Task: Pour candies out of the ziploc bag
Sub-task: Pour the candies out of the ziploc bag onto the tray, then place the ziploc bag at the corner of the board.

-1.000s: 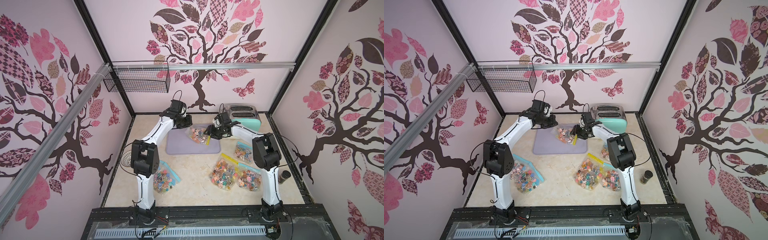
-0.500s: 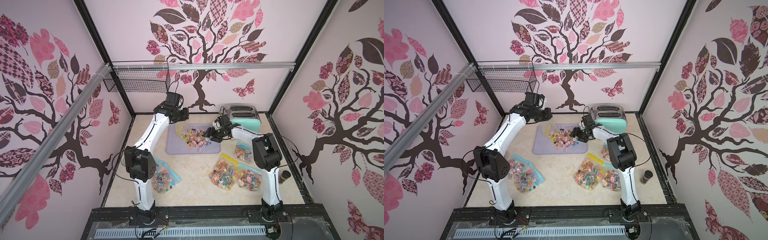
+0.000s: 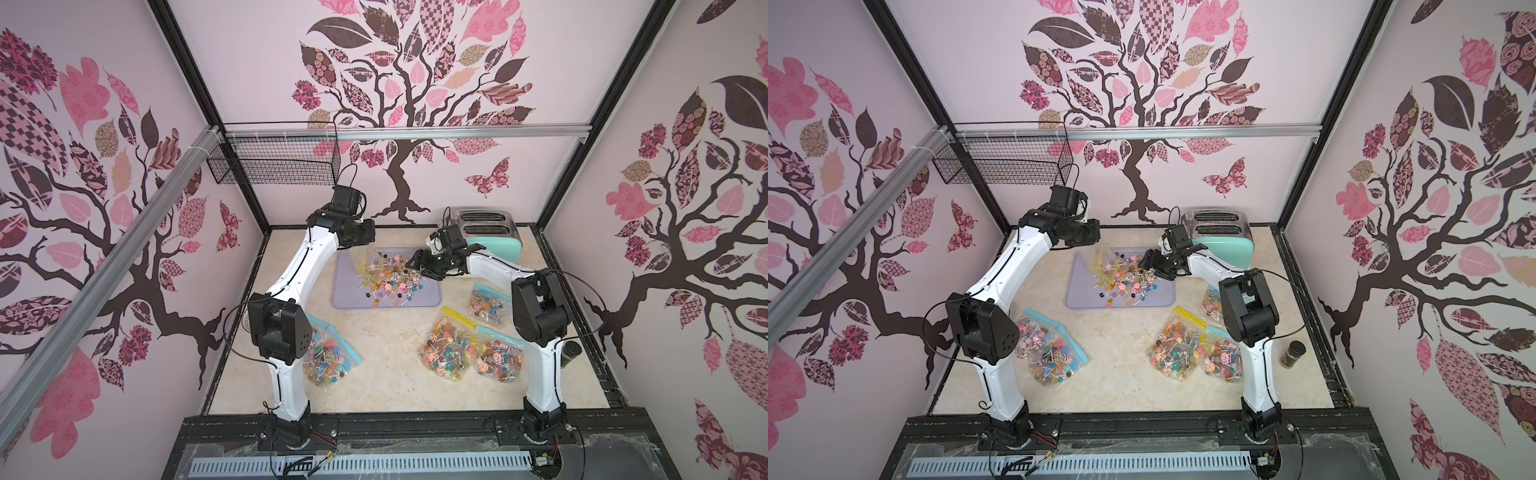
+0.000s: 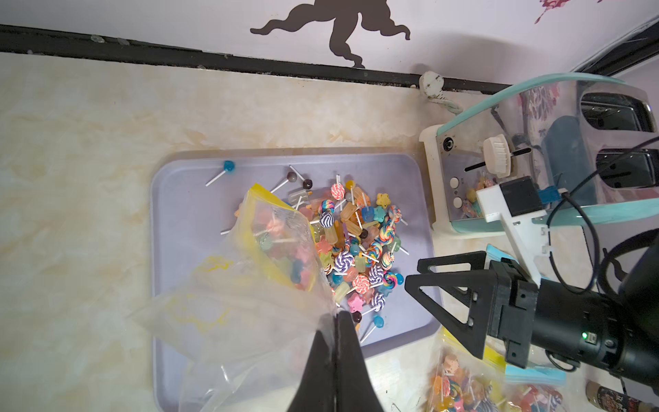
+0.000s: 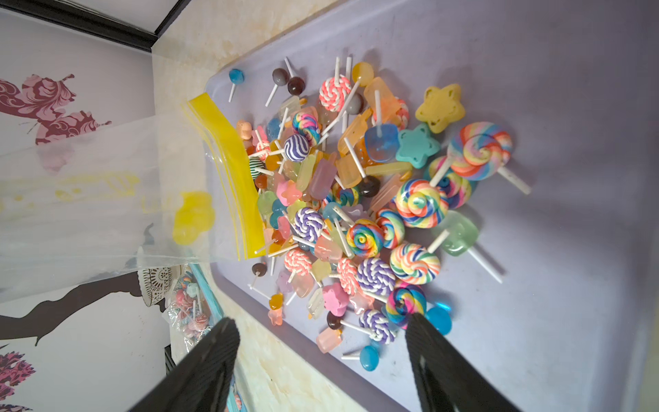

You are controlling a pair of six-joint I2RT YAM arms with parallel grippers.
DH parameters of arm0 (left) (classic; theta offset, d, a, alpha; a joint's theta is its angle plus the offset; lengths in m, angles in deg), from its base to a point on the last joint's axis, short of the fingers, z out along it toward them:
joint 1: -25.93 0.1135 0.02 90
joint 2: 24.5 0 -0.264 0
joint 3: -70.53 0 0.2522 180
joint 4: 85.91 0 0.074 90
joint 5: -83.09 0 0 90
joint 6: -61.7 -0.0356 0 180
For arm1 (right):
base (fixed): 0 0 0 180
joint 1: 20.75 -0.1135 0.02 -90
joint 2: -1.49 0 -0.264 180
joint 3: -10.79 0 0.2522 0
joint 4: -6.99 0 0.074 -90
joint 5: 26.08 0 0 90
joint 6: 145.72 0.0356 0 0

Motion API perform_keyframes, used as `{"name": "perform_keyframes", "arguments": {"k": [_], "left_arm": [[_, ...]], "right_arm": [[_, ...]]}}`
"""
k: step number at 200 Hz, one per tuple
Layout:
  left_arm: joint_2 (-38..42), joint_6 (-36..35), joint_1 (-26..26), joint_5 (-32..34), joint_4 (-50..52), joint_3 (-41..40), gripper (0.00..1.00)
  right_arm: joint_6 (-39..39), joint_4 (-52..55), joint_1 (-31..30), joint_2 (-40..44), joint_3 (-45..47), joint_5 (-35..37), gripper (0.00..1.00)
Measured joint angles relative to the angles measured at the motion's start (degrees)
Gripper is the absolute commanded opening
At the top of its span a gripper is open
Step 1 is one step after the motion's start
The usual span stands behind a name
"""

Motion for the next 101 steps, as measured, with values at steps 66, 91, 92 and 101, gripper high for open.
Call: {"name": "perform_keyframes", "arguments": {"k": [66,91,92,101], "left_arm": [[2.7,0.2,4.5,3.0,3.0,4.2,0.0],[2.7,1.4,10.4,2.2,1.3,5.1,0.0],[2.7,1.5,10.9,2.0,1.0,5.1,0.0],[2.5,2.3,13.4,1.1,-0.6,4.6,0.0]], "right_arm": [[-6.2,5.1,0.0,9.9,5.2,1.6,0.81],[-8.3,5.8,0.0,16.7,8.9,2.3,0.81],[-8.4,5.8,0.0,17.0,9.0,2.3,0.81],[-9.0,5.8,0.0,18.6,10.2,2.5,0.81]]}}
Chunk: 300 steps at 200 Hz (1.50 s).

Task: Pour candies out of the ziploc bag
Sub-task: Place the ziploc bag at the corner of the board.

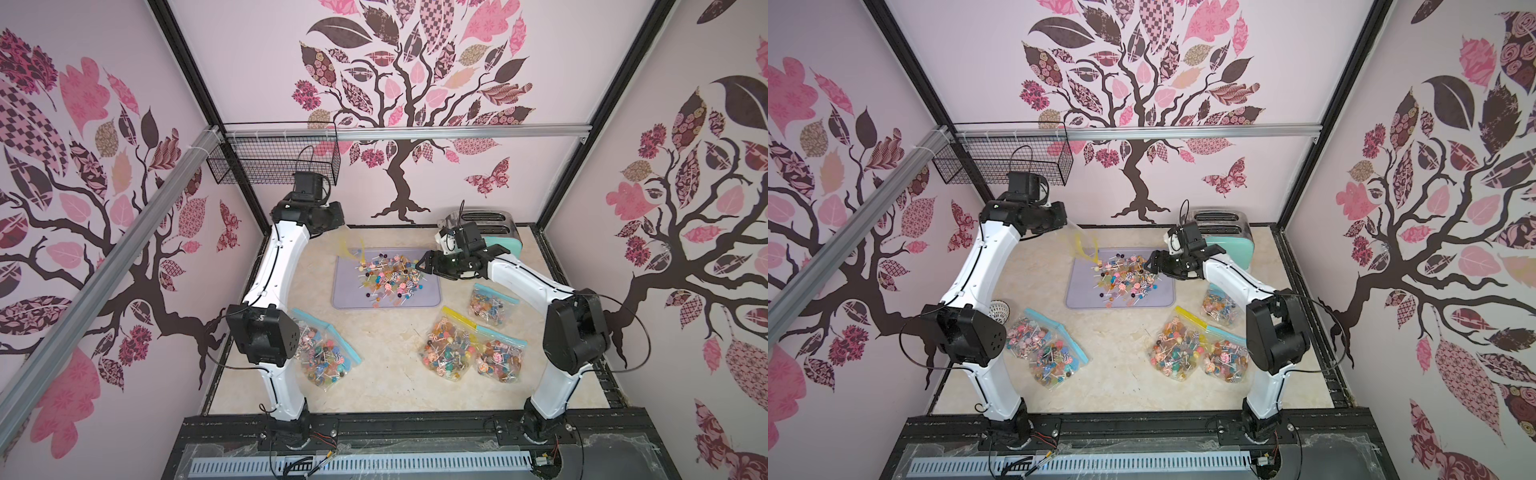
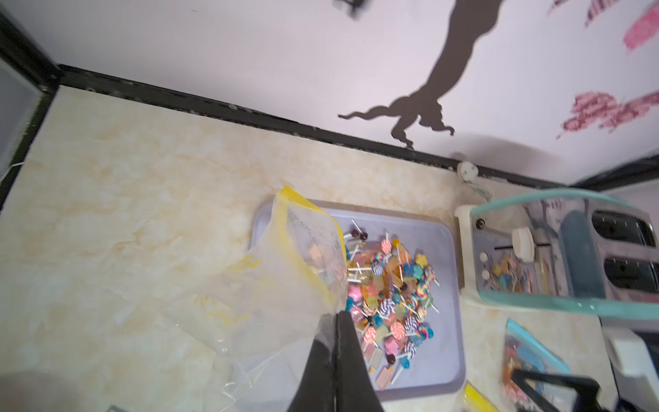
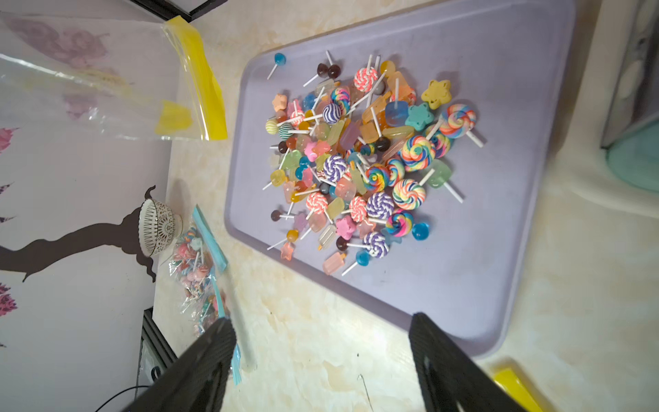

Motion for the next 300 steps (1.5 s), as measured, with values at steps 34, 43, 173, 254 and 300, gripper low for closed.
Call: {"name": "perform_keyframes", "arguments": {"k": [34,43,173,254,300], "left_arm": [[-2.7,5.1,9.1,-7.1,-11.1,-3.0,0.0],[-4.4,6.5,11.0,-8.8,-14.6,-3.1,0.0],[3.8,14.2,13.9,3.7,-41.8,-45.4,0.45],[9.2,14.4,13.6,13.1,-30.7,-44.0,0.98],[18.6,13.0,1.9,9.4,-14.8,-40.8,0.98]], "right_arm": [[-1.5,0.2,0.0,1.0,2.8,0.3,0.81],[-1.7,0.2,0.0,0.6,3.2,0.3,0.81],[-2.1,-1.5,0.0,-3.2,7.1,-0.9,0.83],[-3.9,0.9,0.0,9.4,15.6,2.6,0.85],[-4.1,5.6,0.0,21.5,29.7,9.9,0.84]]}}
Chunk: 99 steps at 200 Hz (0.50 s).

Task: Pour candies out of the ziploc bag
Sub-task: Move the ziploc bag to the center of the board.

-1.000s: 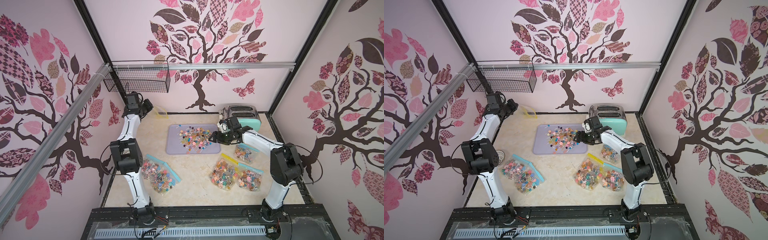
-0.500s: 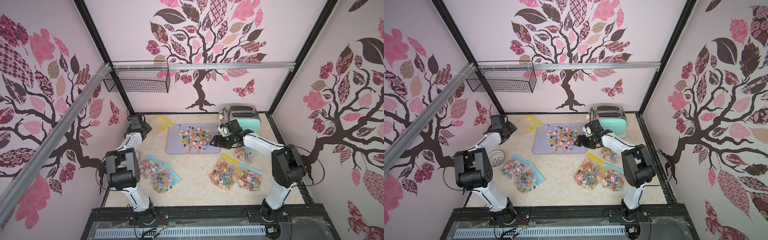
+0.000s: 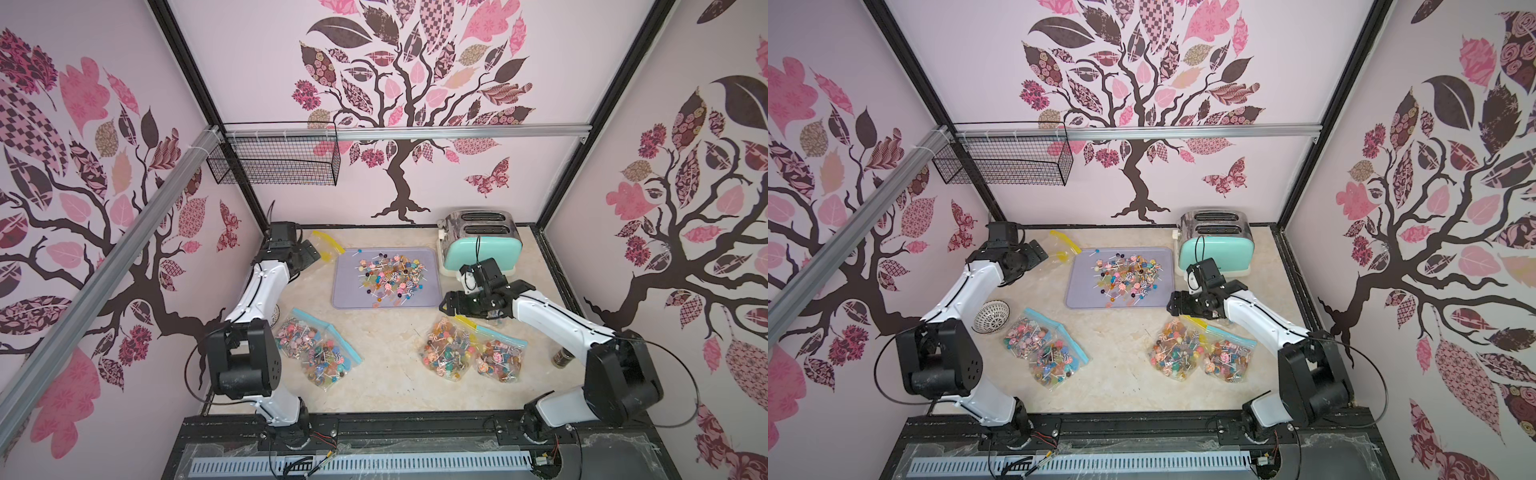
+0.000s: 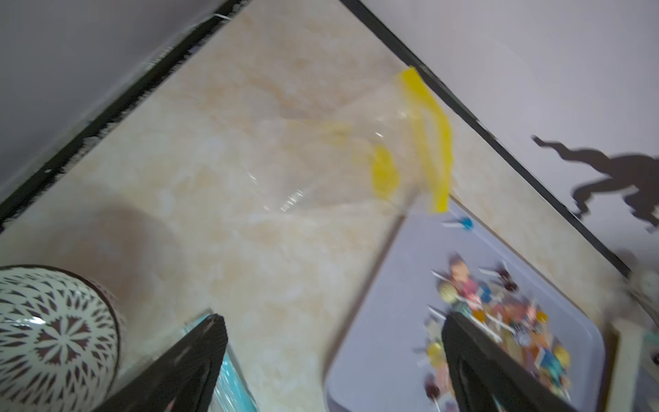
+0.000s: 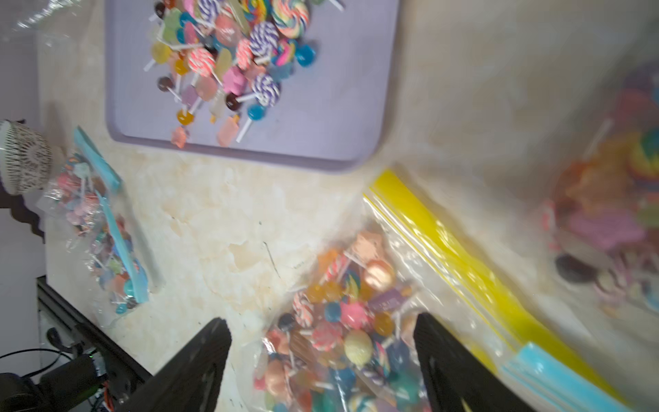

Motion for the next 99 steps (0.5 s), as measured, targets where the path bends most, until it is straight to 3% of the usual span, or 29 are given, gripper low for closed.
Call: {"name": "perform_keyframes", "arguments": {"k": [22,47,71,99], "left_arm": [[7.3,-0.3,-14.4,-3.3,4.9,-0.8,0.96],[13.5,1.7,-31.5,-8.8,7.9,-6.2,0.82],[15.7,6.2,-40.2,-14.6,7.3,-16.3,0.81],[13.1,12.0,-47.6,-17.8,4.4,-24.8,0.86]], "right_arm": [[0.4,2.7,-0.1,5.9,6.6,1.7,0.8],[2.4,5.3,-3.4,11.4,10.4,3.6,0.77],[5.2,6.1,-9.3,13.8,10.3,3.1,0.74],[9.1,4.2,-10.1,15.4,13.4,2.2,0.71]]}}
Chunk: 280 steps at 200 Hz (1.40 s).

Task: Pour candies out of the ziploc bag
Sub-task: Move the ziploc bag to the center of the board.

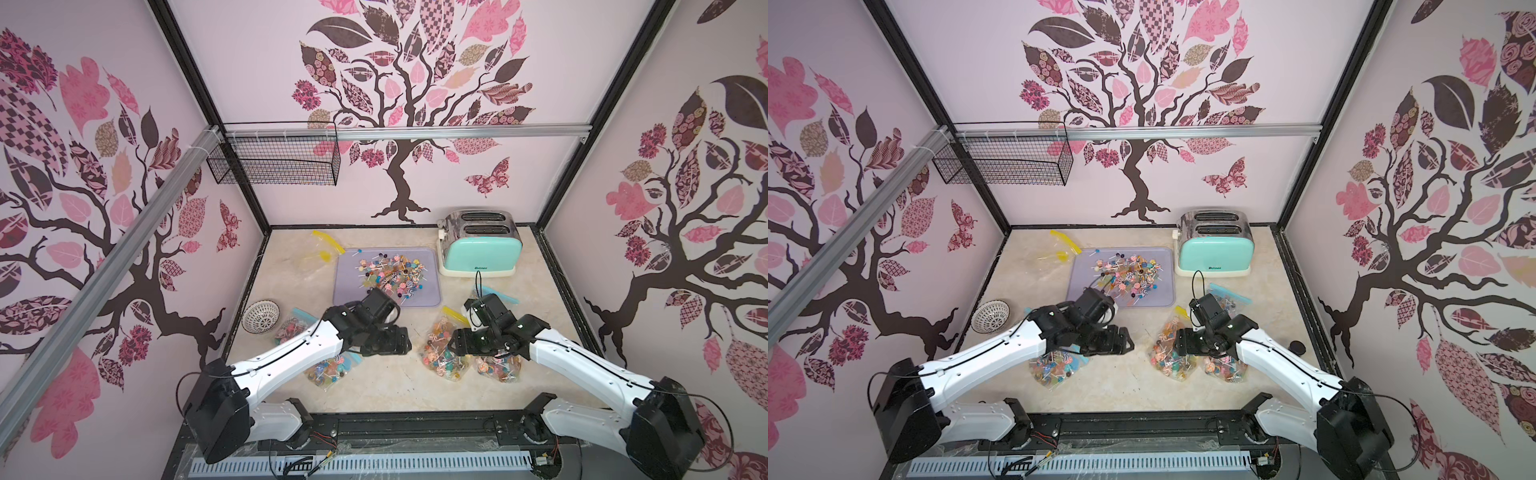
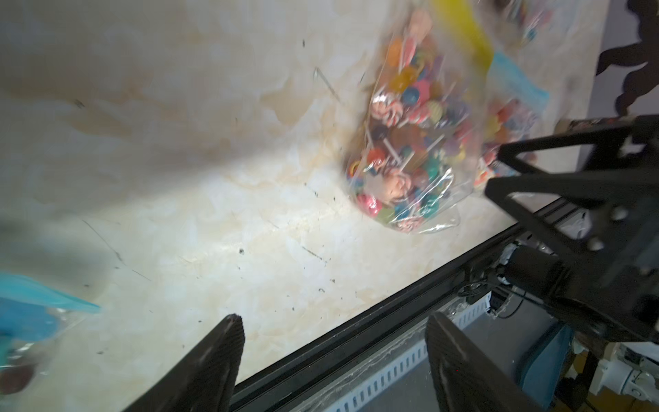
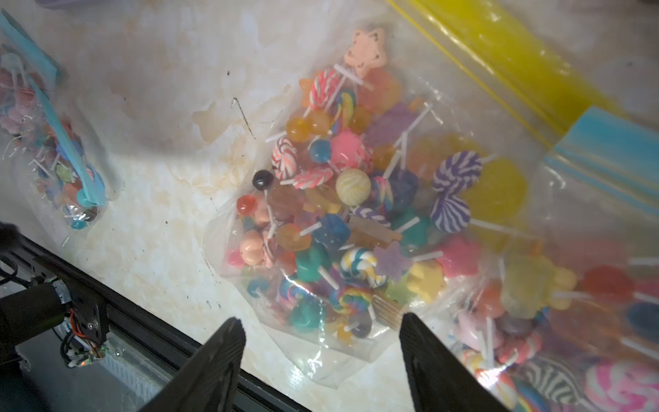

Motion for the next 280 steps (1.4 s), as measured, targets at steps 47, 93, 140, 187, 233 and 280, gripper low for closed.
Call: {"name": "perform_keyframes", "arguments": {"k": [47,93,140,187,233,280], "left_arm": [[-5.1,8.5,-5.5,-3.3,-15.2,-5.0,0.86],[-11.3,13.6,-5.7,-3.5,-28.7,-6.2,0.79],[-18.7,16.3,-5.7,-3.7,-35.1,-6.1,0.54],[-21.4,16.5,-5.7,-3.2,-35.7,-3.6,0.14],[-21.2,16.1,-5.5,-1.2,-34.2,-3.0,0.0],[-16.9,15.2,-4.6,1.9,-31.0,-4.4,0.0]], "right_arm": [[4.6,-2.1,-0.2,0.4,6.1,-2.1,0.66],[5.9,-4.3,-0.2,0.5,6.2,-2.9,0.64],[6.3,-5.9,-0.2,-0.2,6.6,-3.8,0.58],[6.4,-7.3,-0.2,-0.2,8.9,-5.6,0.33],[6.4,-7.6,-0.3,-0.2,10.2,-7.1,0.11],[6.5,-9.9,-5.2,-1.4,9.7,-8.6,0.0]]}}
